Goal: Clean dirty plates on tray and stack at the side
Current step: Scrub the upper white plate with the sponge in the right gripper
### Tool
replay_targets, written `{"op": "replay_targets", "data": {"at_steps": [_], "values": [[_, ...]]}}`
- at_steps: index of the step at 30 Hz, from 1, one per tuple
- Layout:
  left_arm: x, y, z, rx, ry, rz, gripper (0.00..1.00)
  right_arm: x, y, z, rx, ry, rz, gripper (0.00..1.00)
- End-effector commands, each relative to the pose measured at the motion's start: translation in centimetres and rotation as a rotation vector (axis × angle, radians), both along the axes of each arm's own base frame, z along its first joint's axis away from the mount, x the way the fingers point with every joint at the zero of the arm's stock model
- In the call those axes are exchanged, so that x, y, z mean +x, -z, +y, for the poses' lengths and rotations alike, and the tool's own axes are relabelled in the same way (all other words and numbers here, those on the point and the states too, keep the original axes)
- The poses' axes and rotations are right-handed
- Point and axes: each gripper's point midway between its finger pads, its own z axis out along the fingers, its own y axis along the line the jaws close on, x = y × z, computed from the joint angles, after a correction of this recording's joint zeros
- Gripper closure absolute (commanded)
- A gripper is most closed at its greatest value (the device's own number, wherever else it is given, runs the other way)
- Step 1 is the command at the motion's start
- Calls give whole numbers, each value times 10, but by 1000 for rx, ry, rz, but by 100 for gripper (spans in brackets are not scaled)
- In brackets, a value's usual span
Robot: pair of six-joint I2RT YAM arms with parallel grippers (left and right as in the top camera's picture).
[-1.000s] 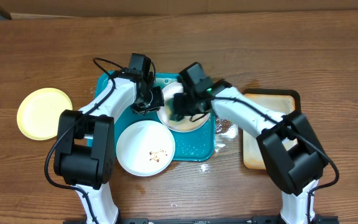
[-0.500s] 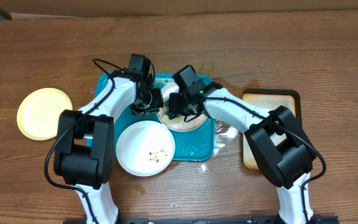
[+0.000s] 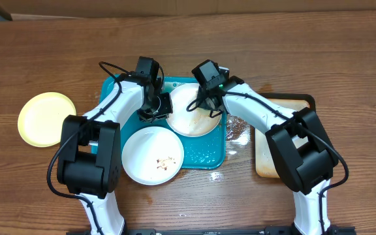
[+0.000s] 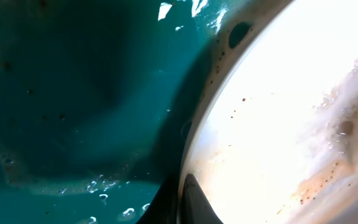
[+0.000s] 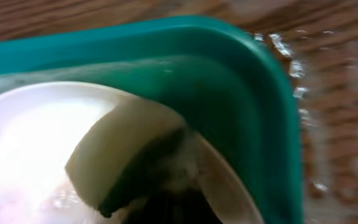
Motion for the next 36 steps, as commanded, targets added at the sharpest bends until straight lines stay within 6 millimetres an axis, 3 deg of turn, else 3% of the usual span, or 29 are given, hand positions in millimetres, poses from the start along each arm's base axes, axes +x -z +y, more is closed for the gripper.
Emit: {"op": "replay_targets", "data": {"at_steps": [1, 6, 10, 12, 16, 19, 25, 36], "values": [[-3, 11, 4, 29, -9, 30, 96, -15, 35, -55, -243, 39, 69, 96], [-2, 11, 5, 33, -14, 29, 96, -24, 30, -54, -278, -15, 108, 96], [-2, 11, 7, 44, -30, 29, 96, -23, 14, -42, -284, -40, 112, 96], [-1, 11, 7, 44, -30, 27, 96, -18, 0, -27, -263, -82, 96, 96], [-2, 11, 7, 45, -29, 30, 96, -3, -50, 34, -68, -189, 41, 96], [-2, 11, 7, 44, -29, 30, 96, 0, -65, 53, 25, -189, 34, 96], [-2, 11, 7, 45, -29, 30, 96, -10, -58, 59, 77, -160, 82, 96], [2, 11, 7, 44, -42, 18, 96, -59, -8, 83, 204, -120, 261, 96]]}}
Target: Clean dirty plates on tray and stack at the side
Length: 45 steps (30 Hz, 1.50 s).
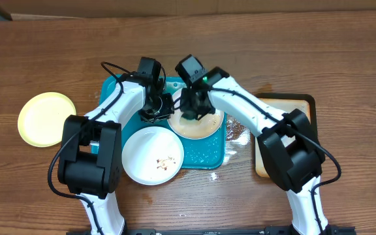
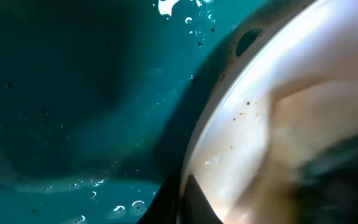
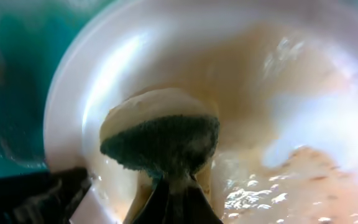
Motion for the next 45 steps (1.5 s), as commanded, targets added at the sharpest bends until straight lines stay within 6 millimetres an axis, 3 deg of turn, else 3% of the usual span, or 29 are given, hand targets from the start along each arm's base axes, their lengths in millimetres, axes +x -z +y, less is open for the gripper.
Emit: {"op": "replay_targets", "data": {"at_steps": [1, 5, 9, 16, 19, 24, 30, 34, 39, 42, 45], "values": [[3, 11, 12, 47, -47, 14, 96, -24, 16, 19, 74, 4, 86, 96], [4, 11, 12, 47, -50, 12, 96, -36, 31, 23, 77, 6, 132, 96], [4, 11, 12, 47, -53, 12, 96, -42, 42, 10, 9, 9, 155, 96], [4, 11, 12, 49, -54, 11, 96, -30, 44, -89, -405, 85, 88, 96], [4, 11, 12, 50, -53, 11, 96, -23, 42, -110, -456, 79, 90, 96], [4, 11, 12, 51, -53, 13, 96, -14, 42, -118, -444, 109, 83, 96], [4, 11, 13, 51, -53, 13, 96, -7, 30, -101, -409, 70, 53, 96], [4, 11, 13, 51, -53, 14, 96, 5, -5, -79, -362, 47, -7, 96], [5, 11, 13, 55, -54, 8, 96, 27, -79, -59, -279, 60, -113, 96], [7, 10, 14, 64, -56, -1, 96, 38, -132, -64, -244, 77, -168, 96], [10, 8, 15, 67, -54, -9, 96, 39, -159, -76, -239, 94, -178, 96]]}}
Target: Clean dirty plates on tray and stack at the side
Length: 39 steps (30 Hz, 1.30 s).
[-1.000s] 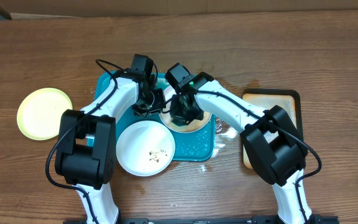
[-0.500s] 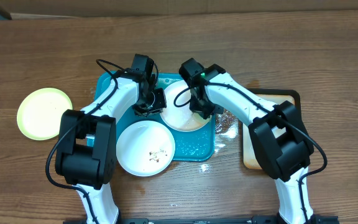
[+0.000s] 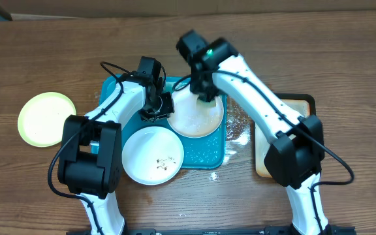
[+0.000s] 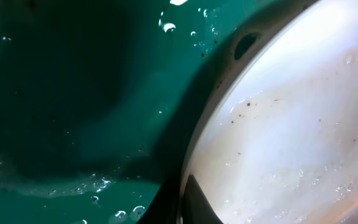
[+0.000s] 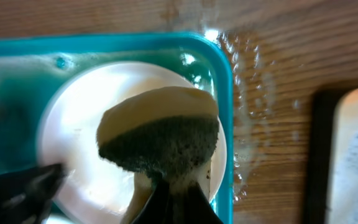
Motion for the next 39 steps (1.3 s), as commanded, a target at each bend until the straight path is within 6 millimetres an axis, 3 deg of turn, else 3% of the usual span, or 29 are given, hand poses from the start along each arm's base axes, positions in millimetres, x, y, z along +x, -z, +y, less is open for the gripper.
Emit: {"op": "replay_targets", "data": {"at_steps": [1, 5, 8, 14, 17, 22, 26, 36, 39], "values": [[8, 6, 14, 64, -33, -5, 96, 12, -56, -21, 29, 29, -93, 96], [18, -4, 25, 128, -47, -42, 96, 12, -67, -55, -21, 87, -79, 96], [31, -27, 33, 179, -59, -89, 96, 13, -68, -83, -49, 142, -54, 96], [51, -97, 41, 227, -73, -192, 96, 12, -65, -138, -83, 255, 12, 96], [54, -139, 53, 296, -93, -250, 96, 14, -63, -154, -83, 267, 33, 96], [42, -197, 86, 457, -143, -306, 96, 10, -51, -171, -91, 285, 85, 96], [22, -227, 107, 554, -168, -320, 96, 1, -36, -174, -115, 284, 141, 96], [-16, -261, 145, 894, -205, -308, 96, -28, 28, -182, -184, 278, 308, 96], [-11, -269, 136, 941, -193, -363, 96, -39, 50, -182, -185, 276, 355, 96]]}}
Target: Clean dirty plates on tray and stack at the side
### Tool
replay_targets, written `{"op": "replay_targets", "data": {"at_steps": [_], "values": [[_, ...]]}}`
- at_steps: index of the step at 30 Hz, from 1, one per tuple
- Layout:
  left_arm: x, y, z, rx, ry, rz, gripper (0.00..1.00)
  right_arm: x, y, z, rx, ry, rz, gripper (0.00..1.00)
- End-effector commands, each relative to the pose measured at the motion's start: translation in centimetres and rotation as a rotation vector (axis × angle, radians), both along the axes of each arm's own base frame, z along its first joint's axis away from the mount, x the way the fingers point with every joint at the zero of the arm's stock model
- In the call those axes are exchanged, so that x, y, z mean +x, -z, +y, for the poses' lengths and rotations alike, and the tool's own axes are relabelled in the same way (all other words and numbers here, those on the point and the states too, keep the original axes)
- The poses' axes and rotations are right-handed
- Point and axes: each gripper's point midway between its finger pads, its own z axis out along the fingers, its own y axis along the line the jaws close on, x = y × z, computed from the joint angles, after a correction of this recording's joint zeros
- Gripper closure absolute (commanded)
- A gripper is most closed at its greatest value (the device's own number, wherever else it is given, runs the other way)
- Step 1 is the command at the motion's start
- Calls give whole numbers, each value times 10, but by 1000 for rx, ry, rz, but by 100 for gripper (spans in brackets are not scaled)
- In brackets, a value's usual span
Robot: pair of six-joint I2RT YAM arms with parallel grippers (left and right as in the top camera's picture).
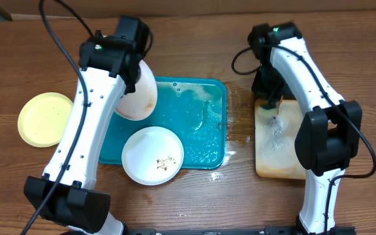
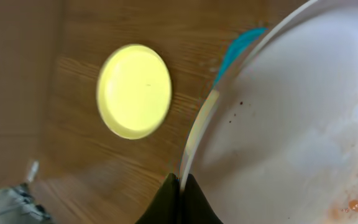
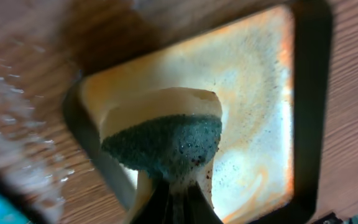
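Observation:
My left gripper point(image 1: 136, 69) is shut on the rim of a white plate point(image 1: 140, 93), held tilted in the air over the left edge of the teal tray point(image 1: 198, 134). In the left wrist view, this plate point(image 2: 291, 118) shows faint brown smears and the gripper point(image 2: 180, 184) pinches its edge. A second white plate point(image 1: 153, 155) with brown crumbs lies at the tray's front left. My right gripper point(image 1: 271, 99) is shut on a yellow and green sponge point(image 3: 160, 140) over the soapy black-rimmed tray point(image 3: 260, 124).
A yellow plate point(image 1: 46, 119) lies on the wooden table left of the teal tray, and the left wrist view shows this yellow plate point(image 2: 134, 91) below the raised plate. The soapy tray point(image 1: 282, 147) sits at the right. Water is spilled on the wood between the trays.
My left gripper has lifted the white plate out of the teal tray, now tilted above its left edge. My right gripper with the sponge has moved from over that plate to the soapy tray.
At first my left gripper held the plate's rim in the teal tray while the sponge lay on the plate's right side. Then the sponge was on its left-middle, then raised over its far side. Now the plate is lifted and the sponge is over the soapy tray.

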Motion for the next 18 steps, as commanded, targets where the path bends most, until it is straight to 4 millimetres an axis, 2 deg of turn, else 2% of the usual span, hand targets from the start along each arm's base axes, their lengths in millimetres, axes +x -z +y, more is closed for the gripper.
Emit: {"op": "replay_targets", "data": {"at_steps": [1, 5, 7, 16, 18], "values": [[8, -33, -2, 134, -5, -138, 96, -14, 10, 1, 16, 0, 25, 96], [20, -36, -28, 199, 101, -151, 96, -26, 32, 3, 38, 7, 64, 96], [24, -32, -33, 261, 118, -137, 96, -31, 40, 3, 39, 9, 81, 96], [33, 29, -49, 426, 142, 50, 96, -39, 48, 1, 33, 10, 107, 96], [33, 36, -52, 445, 148, 73, 96, -39, 48, 1, 33, 10, 106, 96]]}}
